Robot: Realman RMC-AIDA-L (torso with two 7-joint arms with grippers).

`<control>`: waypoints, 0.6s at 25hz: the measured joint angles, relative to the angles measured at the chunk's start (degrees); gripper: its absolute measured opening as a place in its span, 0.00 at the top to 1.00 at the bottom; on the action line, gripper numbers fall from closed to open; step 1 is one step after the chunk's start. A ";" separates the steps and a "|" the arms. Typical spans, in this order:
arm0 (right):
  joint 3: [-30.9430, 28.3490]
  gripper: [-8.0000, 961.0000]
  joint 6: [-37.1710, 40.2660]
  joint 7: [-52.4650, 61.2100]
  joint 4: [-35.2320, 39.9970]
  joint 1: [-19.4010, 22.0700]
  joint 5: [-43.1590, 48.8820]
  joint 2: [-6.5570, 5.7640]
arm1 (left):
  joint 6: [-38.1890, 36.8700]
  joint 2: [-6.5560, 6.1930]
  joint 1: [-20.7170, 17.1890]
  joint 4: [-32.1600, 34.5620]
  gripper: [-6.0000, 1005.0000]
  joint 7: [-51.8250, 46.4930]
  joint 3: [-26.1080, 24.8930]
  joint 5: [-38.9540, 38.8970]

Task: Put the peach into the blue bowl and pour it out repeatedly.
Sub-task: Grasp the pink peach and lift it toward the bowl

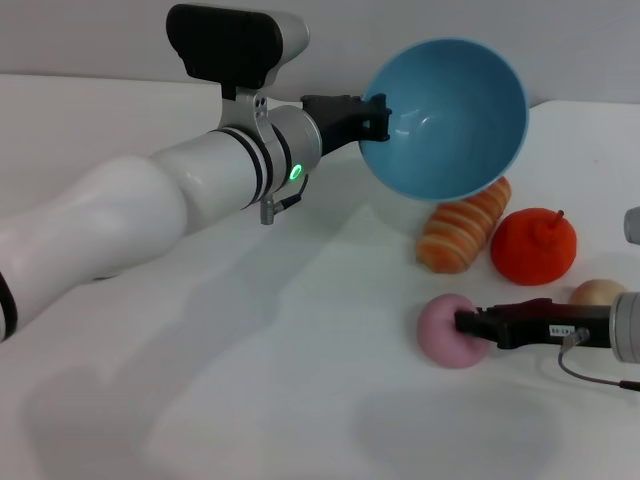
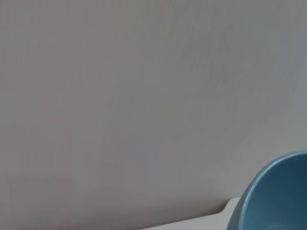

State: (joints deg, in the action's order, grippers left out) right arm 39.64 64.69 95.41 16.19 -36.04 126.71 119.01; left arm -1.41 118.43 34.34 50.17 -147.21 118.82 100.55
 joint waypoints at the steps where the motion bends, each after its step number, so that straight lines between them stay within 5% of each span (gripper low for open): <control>1: 0.00 0.80 0.17 0.00 0.22 -0.01 -0.04 0.00 | 0.00 0.00 0.00 0.00 0.99 0.00 0.00 0.00; 6: -0.37 0.90 7.74 0.24 6.19 1.18 -0.14 -0.15 | -2.83 -0.47 0.33 -0.30 0.99 4.39 -1.32 1.30; 15: -0.04 0.95 36.08 3.28 34.42 7.57 -9.37 -0.25 | -22.26 -0.73 1.86 0.72 0.99 10.12 -16.14 13.85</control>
State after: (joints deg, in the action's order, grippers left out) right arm 39.60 100.77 98.69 50.61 -28.48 117.34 118.75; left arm -23.67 117.70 36.20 50.89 -137.09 102.68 114.40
